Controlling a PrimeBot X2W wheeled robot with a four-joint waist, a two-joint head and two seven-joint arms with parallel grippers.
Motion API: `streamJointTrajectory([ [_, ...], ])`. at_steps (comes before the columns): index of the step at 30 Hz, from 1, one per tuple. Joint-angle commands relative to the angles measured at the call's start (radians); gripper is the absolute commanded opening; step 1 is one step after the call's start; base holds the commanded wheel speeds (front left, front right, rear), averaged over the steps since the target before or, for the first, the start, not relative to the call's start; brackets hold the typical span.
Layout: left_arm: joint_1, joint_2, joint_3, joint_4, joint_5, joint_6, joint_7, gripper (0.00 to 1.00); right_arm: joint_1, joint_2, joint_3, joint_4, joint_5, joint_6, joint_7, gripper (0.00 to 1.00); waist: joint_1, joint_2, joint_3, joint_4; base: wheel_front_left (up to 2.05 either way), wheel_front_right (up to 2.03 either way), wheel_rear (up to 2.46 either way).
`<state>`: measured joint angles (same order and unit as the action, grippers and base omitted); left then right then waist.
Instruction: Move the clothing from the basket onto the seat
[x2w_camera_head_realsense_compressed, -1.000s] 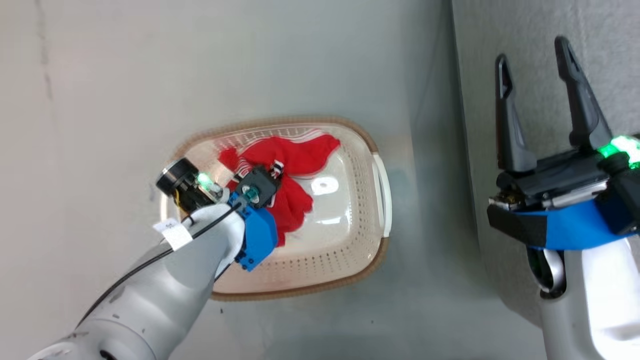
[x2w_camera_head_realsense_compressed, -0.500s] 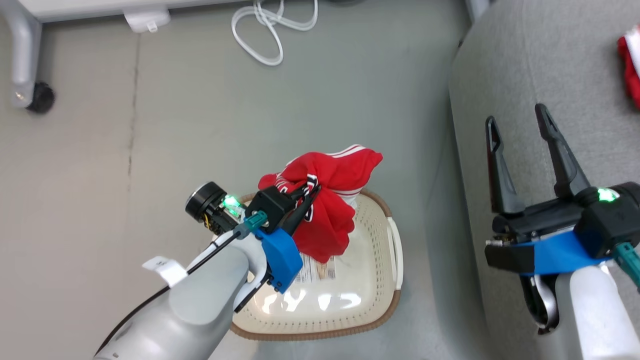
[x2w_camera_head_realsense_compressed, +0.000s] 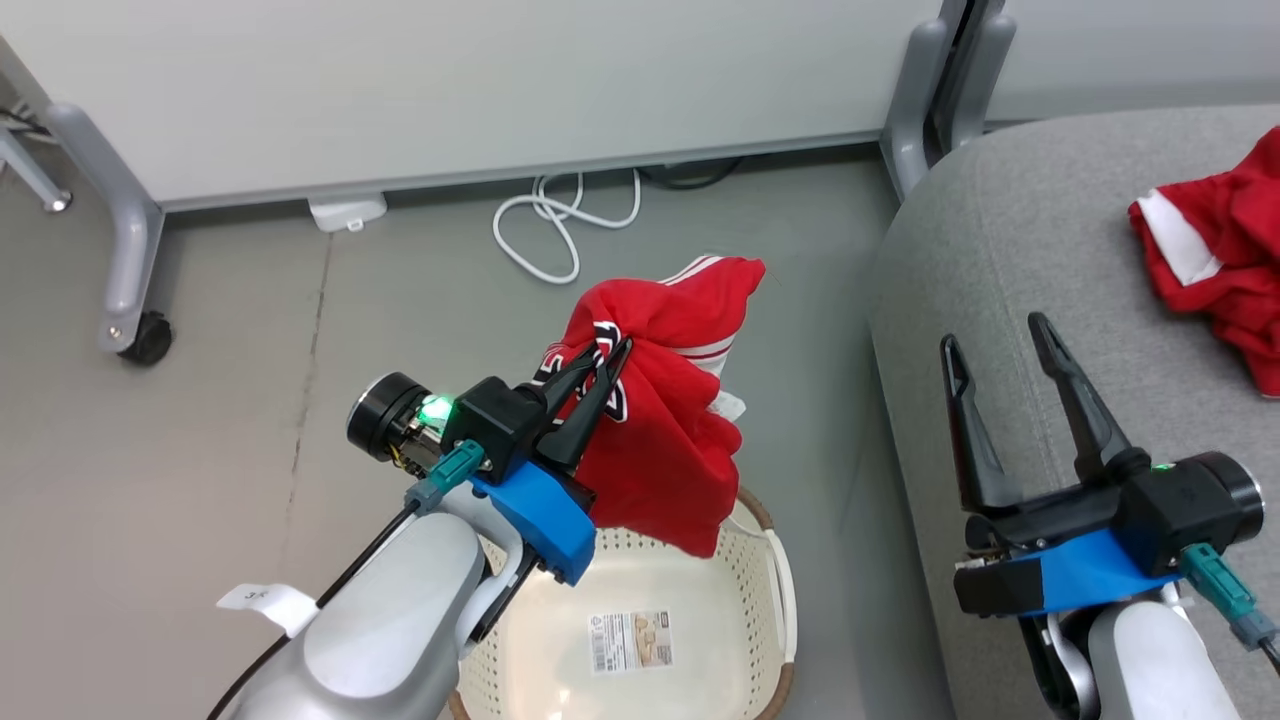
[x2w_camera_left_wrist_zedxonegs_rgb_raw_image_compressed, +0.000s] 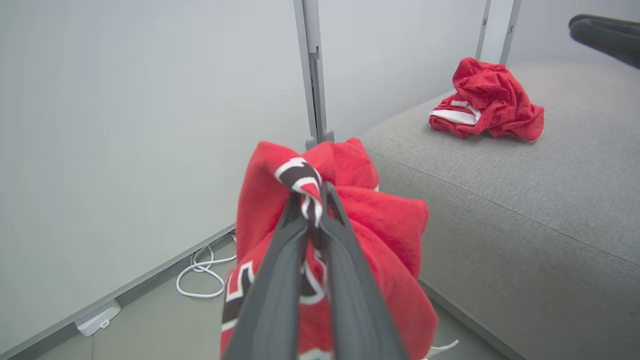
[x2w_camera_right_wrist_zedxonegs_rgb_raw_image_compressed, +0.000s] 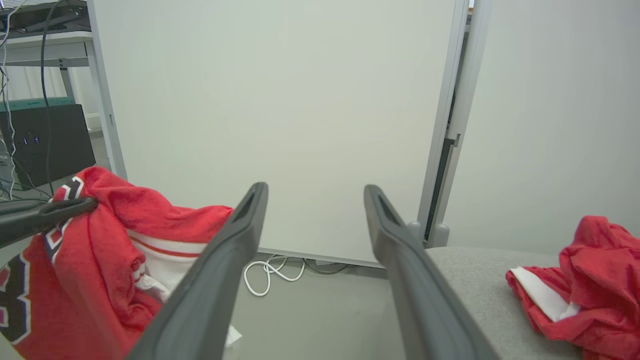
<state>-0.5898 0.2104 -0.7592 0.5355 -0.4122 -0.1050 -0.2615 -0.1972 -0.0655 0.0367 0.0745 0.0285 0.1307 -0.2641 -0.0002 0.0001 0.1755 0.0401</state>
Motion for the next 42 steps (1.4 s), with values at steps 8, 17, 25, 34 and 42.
streamJointTrajectory([
  [8,0.053,-0.014,0.087,-0.086,0.033,-0.005,-0.005,0.0,0.047,-0.001,0.017,0.018,0.016,0.0,0.0,1.0,0.0002,-0.0001,-0.076,-0.016,0.0,0.0,0.0],
  [17,0.043,-0.033,0.125,-0.172,0.048,-0.014,-0.005,0.0,0.084,0.001,0.028,0.021,0.026,0.0,0.0,1.0,0.0002,-0.0001,-0.119,-0.01,0.0,0.0,0.0],
  [25,0.008,-0.036,0.126,-0.236,0.063,-0.017,-0.005,0.0,0.091,0.004,0.036,0.016,0.03,0.0,0.0,1.0,0.0002,-0.0001,-0.125,-0.01,0.0,0.0,0.0],
  [34,0.006,-0.024,0.114,-0.263,0.068,-0.011,-0.004,0.0,0.078,-0.007,0.073,0.001,0.047,0.0,0.0,1.0,0.0002,-0.0001,-0.123,-0.01,0.0,0.0,0.0],
  [42,0.002,-0.027,0.101,-0.263,0.064,-0.009,-0.002,0.0,0.03,-0.064,0.227,-0.015,0.119,0.0,0.0,1.0,0.0002,-0.0001,-0.126,0.003,0.0,0.0,0.0],
])
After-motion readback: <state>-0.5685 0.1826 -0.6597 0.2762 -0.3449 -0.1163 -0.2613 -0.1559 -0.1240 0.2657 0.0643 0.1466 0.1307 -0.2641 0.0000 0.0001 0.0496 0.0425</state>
